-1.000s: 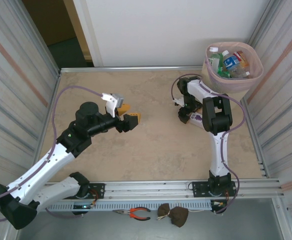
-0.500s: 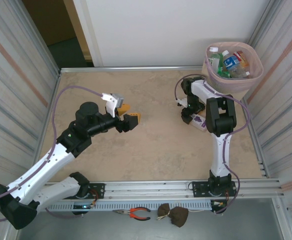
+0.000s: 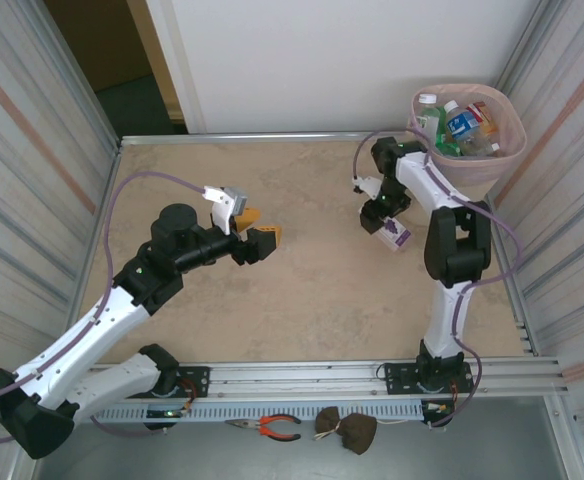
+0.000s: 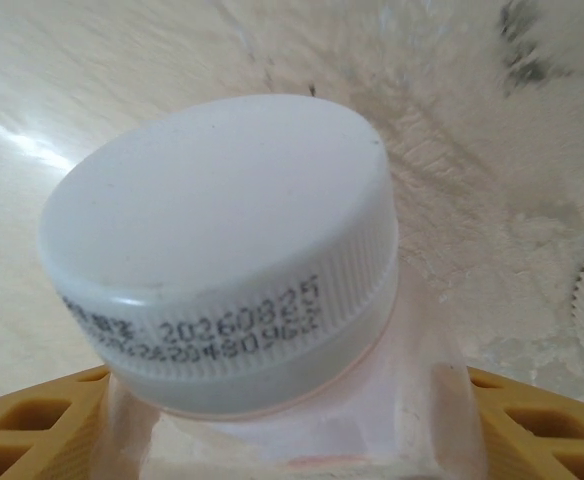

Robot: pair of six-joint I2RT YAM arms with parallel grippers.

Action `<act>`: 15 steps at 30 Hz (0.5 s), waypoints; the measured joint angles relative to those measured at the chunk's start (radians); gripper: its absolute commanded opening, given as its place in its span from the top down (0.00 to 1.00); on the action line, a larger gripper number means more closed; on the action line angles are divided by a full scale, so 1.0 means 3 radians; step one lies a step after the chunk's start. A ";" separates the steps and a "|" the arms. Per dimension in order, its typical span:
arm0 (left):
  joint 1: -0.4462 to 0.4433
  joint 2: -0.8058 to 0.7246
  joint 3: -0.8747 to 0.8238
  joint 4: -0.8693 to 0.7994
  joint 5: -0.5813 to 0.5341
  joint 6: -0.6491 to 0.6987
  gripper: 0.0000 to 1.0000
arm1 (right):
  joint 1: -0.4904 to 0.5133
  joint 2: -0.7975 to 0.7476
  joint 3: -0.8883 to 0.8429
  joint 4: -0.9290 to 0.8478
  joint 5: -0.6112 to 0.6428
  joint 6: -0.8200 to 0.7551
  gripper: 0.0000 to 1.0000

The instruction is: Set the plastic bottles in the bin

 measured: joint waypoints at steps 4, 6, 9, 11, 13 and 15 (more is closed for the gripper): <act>0.0000 0.0000 0.0000 0.0001 -0.0001 -0.0010 0.22 | -0.0069 -0.0324 0.0048 0.0014 -0.0333 0.0051 0.32; 0.0000 0.0000 0.0000 0.0001 -0.0001 -0.0023 0.22 | -0.0103 -0.0464 0.0106 0.0039 -0.0492 0.0070 0.32; 0.0000 0.0001 0.0000 0.0004 -0.0001 -0.0033 0.22 | -0.0158 -0.0685 0.0191 0.0109 -0.0722 0.0126 0.33; 0.0000 0.0001 0.0000 0.0010 -0.0001 -0.0038 0.22 | -0.0205 -0.0830 0.0251 0.0165 -0.0874 0.0170 0.34; 0.0000 0.0005 0.0000 0.0018 0.0000 -0.0042 0.22 | -0.0276 -0.0973 0.0312 0.0231 -0.1033 0.0243 0.35; 0.0000 0.0013 0.0000 0.0024 -0.0001 -0.0043 0.22 | -0.0371 -0.1087 0.0392 0.0294 -0.1194 0.0329 0.36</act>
